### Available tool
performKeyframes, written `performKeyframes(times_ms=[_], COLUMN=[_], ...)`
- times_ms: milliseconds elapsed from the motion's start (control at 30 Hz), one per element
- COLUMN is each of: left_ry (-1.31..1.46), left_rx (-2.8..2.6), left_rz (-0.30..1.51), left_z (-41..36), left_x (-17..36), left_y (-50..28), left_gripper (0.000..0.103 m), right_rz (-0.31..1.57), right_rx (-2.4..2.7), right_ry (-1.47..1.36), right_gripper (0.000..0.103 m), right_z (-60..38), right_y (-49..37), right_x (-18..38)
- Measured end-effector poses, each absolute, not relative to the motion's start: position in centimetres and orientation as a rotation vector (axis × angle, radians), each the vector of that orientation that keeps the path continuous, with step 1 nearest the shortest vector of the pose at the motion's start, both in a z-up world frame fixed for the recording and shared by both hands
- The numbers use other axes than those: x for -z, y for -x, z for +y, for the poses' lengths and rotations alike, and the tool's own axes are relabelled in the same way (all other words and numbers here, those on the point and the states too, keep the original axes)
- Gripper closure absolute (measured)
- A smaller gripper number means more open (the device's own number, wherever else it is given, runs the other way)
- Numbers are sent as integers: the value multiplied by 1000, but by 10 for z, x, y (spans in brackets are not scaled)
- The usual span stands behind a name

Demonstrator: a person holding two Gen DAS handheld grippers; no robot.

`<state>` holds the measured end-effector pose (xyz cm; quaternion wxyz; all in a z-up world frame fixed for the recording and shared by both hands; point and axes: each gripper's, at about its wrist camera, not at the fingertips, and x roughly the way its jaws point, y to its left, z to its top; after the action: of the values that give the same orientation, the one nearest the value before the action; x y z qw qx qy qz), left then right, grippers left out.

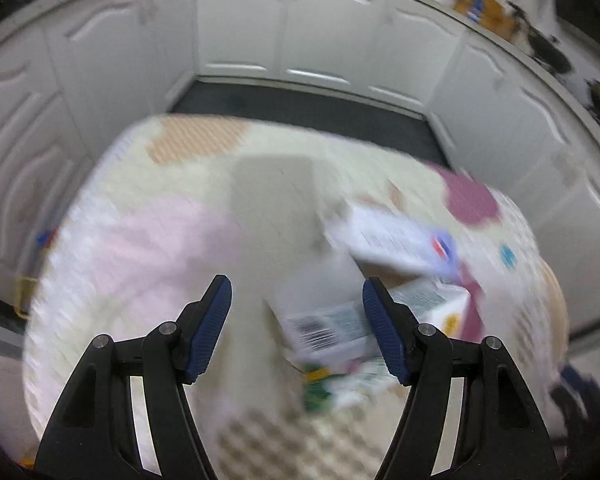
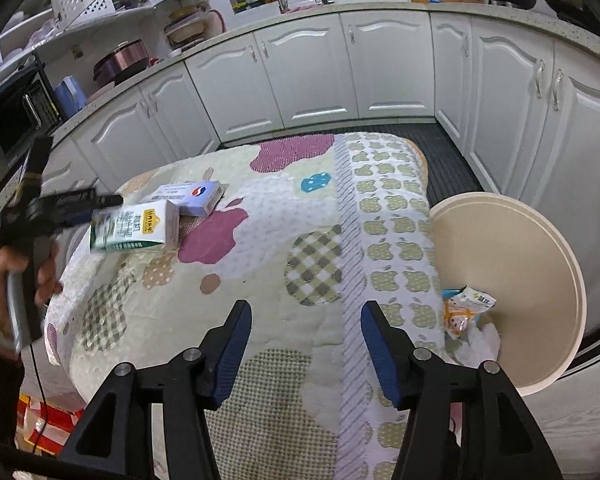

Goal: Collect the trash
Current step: 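Move both open tools back over the table, then move both tools toward the green-and-white milk carton on the quilt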

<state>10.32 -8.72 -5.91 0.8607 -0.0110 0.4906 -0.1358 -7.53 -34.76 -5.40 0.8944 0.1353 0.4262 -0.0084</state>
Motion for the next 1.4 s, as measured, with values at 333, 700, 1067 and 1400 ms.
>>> performKeyframes(times_ms=[333, 700, 1067, 1400], left_ry=[31, 53, 27, 77], left_rx=[471, 558, 399, 582], left_rz=[1065, 1097, 930, 1065], left_z=[-93, -99, -66, -94], left_x=[66, 77, 55, 81], left_y=[-19, 4, -10, 7], left_gripper=[36, 36, 36, 36], right_rz=[879, 878, 886, 880], right_rx=[-21, -37, -15, -25], right_ry=[-274, -279, -310, -297], right_gripper=[48, 45, 44, 42], right_z=[-329, -318, -330, -324], right_y=[72, 77, 86, 87], right_x=[51, 48, 51, 48])
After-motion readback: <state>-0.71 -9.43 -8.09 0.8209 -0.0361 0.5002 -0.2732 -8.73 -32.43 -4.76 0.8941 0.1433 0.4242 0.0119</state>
